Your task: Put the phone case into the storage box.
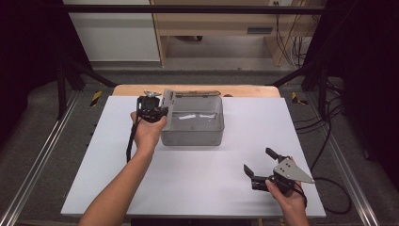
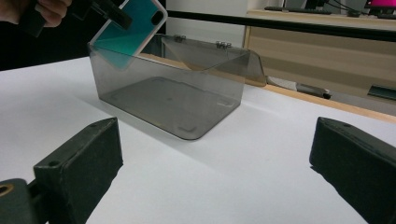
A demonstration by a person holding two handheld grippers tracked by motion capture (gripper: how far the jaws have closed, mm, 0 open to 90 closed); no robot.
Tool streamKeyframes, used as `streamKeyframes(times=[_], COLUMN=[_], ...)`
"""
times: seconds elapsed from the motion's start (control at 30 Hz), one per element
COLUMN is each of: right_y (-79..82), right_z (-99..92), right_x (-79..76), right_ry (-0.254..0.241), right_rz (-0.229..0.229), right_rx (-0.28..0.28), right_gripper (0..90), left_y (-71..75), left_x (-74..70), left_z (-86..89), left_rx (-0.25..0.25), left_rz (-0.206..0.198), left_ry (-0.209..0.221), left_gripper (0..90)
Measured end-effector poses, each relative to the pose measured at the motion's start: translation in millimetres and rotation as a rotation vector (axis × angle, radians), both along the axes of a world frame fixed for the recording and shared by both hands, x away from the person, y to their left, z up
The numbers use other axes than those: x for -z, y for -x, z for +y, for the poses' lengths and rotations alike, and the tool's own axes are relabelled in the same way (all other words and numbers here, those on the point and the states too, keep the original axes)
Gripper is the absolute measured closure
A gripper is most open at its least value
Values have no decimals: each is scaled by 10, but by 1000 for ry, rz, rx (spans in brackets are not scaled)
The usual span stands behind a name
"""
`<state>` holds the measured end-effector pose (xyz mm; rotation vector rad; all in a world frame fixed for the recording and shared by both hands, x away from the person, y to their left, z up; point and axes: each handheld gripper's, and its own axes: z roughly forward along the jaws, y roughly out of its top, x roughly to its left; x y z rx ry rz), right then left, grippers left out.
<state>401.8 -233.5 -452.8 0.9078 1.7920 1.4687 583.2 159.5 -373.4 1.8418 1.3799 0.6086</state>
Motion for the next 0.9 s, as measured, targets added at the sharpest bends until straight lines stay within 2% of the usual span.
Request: streamKeyframes(times=[0.9], right_y=[-2], right_z=[3], right_x=[4], right_ry=[-3], right_rz=[6], right_rx=[-2], right_gripper=[29], left_y=[-4], left_x=[72], left_z=[12], left_rx=[7], left_rz=[16], left_ry=[12], left_gripper=[809])
